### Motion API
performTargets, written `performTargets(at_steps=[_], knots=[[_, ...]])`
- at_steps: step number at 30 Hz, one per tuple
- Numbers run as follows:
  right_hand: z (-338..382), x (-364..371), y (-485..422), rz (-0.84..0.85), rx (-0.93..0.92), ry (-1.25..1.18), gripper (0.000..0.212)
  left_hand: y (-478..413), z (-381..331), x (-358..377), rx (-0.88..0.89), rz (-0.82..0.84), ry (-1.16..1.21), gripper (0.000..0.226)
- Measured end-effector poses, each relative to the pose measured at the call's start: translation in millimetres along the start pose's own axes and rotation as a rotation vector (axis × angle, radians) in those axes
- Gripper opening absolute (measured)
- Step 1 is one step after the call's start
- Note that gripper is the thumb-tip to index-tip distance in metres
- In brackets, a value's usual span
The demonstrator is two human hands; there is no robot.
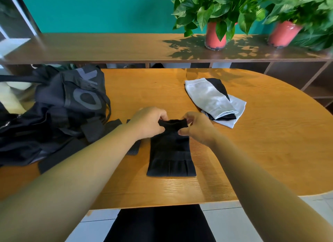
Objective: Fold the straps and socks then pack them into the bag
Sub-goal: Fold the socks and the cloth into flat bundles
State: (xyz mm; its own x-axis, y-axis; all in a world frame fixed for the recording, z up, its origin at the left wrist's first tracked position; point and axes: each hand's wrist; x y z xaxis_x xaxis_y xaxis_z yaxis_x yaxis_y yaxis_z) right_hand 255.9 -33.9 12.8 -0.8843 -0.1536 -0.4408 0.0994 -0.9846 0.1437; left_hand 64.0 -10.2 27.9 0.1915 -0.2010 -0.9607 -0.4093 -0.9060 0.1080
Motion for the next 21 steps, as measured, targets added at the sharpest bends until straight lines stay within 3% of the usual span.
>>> performTargets(at_steps=[3, 8, 21], knots=[[-6.5, 4.3, 19.5, -0.051, -0.050, -0.036, 0.017, 22.9, -2.8, 10.7, 0.115, -0.160, -0.112, 0.016], [-30.4, 20.7, 44.0, -0.123, -0.092, -0.042, 0.025, 47.6, -2.6, 28.2, 0.307, -0.275, -0.356, 0.022], [-39.3, 32.4, 50.0, -0.256, -0.179, 0.060, 0.028, 57.3, 3.3, 45.5, 0.339, -0.363, -0.467, 0.038]])
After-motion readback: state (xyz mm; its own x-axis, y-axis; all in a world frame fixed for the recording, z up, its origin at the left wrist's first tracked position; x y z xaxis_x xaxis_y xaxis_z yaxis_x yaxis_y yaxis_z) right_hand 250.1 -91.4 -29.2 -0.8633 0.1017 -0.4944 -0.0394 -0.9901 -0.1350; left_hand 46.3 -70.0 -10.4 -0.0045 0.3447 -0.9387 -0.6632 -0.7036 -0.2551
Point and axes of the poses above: each hand's wrist, its own y-axis away from the middle knuckle, its own x-axis out of the palm, z = x × y, and after that the axes turned 12 degrees about -y, right-handed
